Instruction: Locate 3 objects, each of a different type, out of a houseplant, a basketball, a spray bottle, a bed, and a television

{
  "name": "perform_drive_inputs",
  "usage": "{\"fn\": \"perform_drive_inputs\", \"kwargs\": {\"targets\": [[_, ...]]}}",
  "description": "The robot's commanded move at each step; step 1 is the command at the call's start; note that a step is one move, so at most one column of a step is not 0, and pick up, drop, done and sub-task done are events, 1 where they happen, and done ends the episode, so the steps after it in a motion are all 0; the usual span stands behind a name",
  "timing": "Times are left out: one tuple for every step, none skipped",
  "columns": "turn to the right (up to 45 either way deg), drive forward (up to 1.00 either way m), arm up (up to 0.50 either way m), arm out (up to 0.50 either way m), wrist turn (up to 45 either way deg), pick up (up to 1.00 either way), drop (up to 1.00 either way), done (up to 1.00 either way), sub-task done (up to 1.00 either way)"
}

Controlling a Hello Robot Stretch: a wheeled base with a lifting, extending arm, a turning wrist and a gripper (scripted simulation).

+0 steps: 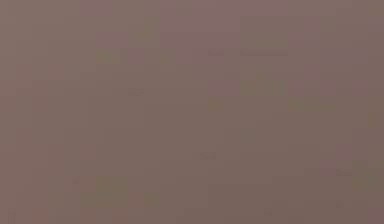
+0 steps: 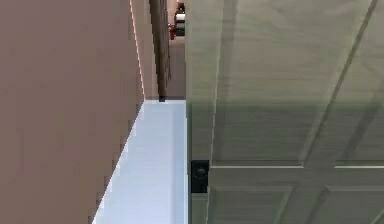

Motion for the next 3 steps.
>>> {"fn": "perform_drive_inputs", "kwargs": {"targets": [[-45.0,0.0,0.0,0.0,0.0,0.0,0.0,0.0,0.0],[-42.0,0.0,0.0,0.0,0.0,0.0,0.0,0.0,0.0],[0.0,0.05,0.0,0.0,0.0,0.0,0.0,0.0,0.0]]}}
